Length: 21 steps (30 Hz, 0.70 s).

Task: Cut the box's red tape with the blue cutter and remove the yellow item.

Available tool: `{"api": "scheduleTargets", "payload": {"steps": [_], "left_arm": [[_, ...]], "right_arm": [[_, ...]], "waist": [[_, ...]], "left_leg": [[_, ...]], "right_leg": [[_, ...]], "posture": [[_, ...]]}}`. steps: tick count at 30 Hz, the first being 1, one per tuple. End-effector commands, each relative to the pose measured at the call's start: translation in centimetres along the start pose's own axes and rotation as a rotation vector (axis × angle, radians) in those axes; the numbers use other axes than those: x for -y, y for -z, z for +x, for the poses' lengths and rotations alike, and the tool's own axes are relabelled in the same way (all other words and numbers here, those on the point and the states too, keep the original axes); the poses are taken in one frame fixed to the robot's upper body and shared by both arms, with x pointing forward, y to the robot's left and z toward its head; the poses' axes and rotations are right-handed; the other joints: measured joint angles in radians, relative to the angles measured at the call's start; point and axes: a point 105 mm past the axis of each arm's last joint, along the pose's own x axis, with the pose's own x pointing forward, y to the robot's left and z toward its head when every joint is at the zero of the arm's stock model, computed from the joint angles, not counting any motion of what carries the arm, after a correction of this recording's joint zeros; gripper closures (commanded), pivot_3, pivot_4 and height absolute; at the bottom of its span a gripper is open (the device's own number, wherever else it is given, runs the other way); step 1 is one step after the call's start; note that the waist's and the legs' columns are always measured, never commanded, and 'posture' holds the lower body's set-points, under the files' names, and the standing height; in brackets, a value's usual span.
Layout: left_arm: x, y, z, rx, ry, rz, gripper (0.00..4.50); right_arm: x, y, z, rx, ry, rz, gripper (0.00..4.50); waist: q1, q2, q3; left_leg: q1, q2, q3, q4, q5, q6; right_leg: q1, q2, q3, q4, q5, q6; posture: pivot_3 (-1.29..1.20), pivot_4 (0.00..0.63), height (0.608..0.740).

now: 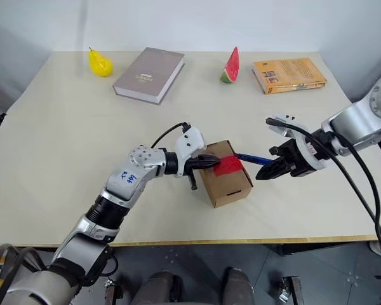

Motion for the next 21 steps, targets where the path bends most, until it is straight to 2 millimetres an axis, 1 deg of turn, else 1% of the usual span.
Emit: {"api": "scheduleTargets", "payload": {"steps": [1, 10, 17, 21], "left_arm": [[2.1, 6.4, 0.6, -0.213, 0.054, -0.117, 4.5], [2.1, 6.5, 0.5, -0.217, 0.047, -0.12, 4.5], [2.1, 6.5, 0.3, -0.217, 0.043, -0.122, 4.5], [2.0, 6.5, 0.2, -0.218, 0.039, -0.121, 4.5]], "right_arm": [[-1.9, 0.5, -0.2, -0.026, -0.074, -0.045, 4.35], [-1.7, 1.9, 0.3, -0.064, -0.083, -0.05, 4.35], [-0.2, 3.2, 0.7, -0.072, -0.005, -0.037, 4.35], [0.0, 3.6, 0.9, -0.061, 0.001, -0.047, 4.36]], "waist": [[0.0, 0.0, 0.0], [0.0, 0.0, 0.0], [0.001, 0.0, 0.0], [0.001, 0.0, 0.0]], "left_leg": [[0.0, 0.0, 0.0, 0.0, 0.0, 0.0], [0.0, 0.0, 0.0, -0.001, 0.0, 0.0], [0.0, 0.0, 0.0, -0.001, 0.0, 0.0], [-0.001, 0.001, 0.0, -0.001, 0.0, 0.0]], "right_leg": [[0.0, 0.0, 0.0, 0.0, 0.0, 0.0], [0.0, 0.0, 0.0, -0.001, 0.0, 0.0], [0.0, 0.0, 0.0, -0.001, 0.0, 0.0], [0.0, 0.0, -0.001, -0.002, 0.0, 0.0]], "posture": [[0.0, 0.15, 0.74], [0.0, 0.15, 0.74], [0.0, 0.15, 0.74], [0.0, 0.15, 0.74]]}}
